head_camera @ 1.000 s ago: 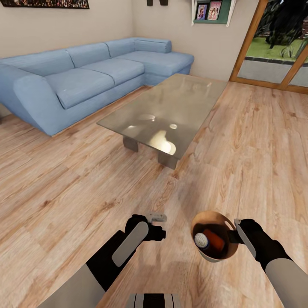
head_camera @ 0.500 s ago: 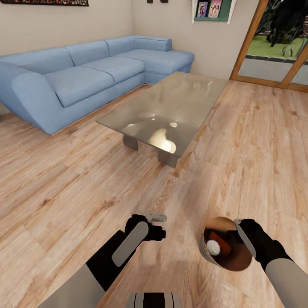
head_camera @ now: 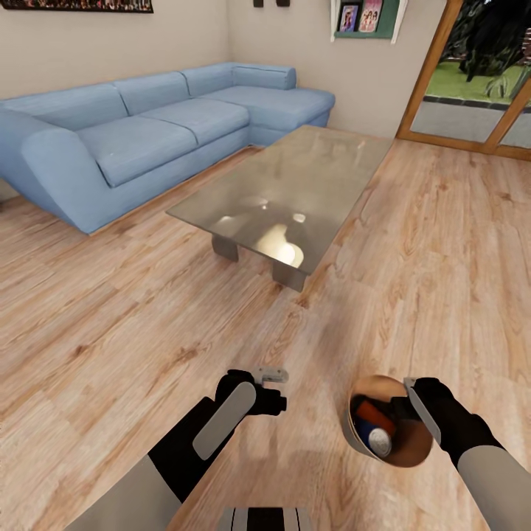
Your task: Put the three can of soda from the living room inside the tash can in the kitchen.
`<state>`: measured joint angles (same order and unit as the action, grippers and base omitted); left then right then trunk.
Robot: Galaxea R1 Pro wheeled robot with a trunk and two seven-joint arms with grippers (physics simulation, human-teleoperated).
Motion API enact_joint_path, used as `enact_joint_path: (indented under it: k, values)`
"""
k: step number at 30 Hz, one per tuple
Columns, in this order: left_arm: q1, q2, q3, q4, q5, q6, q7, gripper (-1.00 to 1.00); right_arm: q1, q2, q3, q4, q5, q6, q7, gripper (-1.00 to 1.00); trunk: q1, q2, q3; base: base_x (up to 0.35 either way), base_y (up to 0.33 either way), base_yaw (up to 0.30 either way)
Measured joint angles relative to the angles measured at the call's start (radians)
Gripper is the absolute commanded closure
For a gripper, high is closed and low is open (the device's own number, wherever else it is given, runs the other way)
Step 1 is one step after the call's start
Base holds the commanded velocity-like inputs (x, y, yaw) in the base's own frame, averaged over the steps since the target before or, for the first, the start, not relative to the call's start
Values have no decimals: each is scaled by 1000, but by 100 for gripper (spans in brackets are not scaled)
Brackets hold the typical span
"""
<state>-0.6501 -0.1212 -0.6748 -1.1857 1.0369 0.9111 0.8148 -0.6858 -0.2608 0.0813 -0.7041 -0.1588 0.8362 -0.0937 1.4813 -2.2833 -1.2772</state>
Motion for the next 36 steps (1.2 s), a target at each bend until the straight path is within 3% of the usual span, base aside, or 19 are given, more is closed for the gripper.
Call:
enact_joint_path:
  k: [36]
  values:
    - [-3,-1,0,-9,-3,0,2,-100,0,1,0,-4,0,2,-3,-100,-138,252,113,0,0,0]
